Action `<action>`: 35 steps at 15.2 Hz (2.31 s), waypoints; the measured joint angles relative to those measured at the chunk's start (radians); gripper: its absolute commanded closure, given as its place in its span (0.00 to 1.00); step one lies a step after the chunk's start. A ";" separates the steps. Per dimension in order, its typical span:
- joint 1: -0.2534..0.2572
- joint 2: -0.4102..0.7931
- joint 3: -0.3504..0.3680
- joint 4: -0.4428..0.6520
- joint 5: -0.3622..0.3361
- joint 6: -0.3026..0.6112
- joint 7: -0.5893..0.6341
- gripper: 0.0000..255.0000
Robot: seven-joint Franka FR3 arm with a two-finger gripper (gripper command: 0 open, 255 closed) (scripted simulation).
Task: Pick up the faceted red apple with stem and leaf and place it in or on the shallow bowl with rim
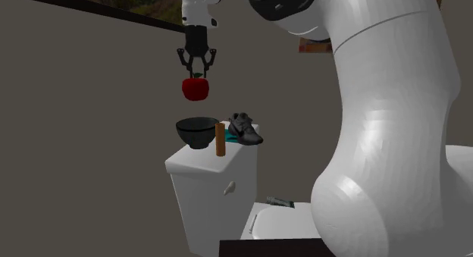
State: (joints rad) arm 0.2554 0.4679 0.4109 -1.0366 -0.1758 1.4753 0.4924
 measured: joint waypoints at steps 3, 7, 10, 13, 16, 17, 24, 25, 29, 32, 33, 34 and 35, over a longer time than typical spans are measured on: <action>-0.011 -0.010 0.000 -0.057 0.004 0.047 -0.001 1.00; -0.029 -0.038 0.001 -0.155 0.014 0.118 -0.001 1.00; -0.038 -0.053 0.001 -0.222 0.019 0.169 0.000 1.00; -0.045 -0.059 0.001 -0.271 0.021 0.212 0.001 1.00; -0.048 -0.062 0.000 -0.315 0.022 0.253 0.004 1.00; -0.049 -0.060 0.000 -0.326 0.021 0.266 0.004 1.00; -0.053 -0.064 -0.001 -0.349 0.022 0.285 0.003 0.00; -0.053 -0.064 -0.001 -0.348 0.022 0.285 0.003 0.00; -0.053 -0.064 -0.001 -0.348 0.022 0.285 0.003 0.00; -0.047 -0.061 0.000 -0.301 0.022 0.242 0.003 0.00; -0.046 -0.066 0.002 -0.278 0.023 0.215 0.001 0.00; -0.044 -0.066 0.002 -0.247 0.023 0.185 -0.001 0.00; -0.039 -0.059 0.002 -0.223 0.021 0.168 0.000 0.00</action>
State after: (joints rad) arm 0.2164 0.4093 0.4129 -1.2595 -0.1551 1.6433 0.4927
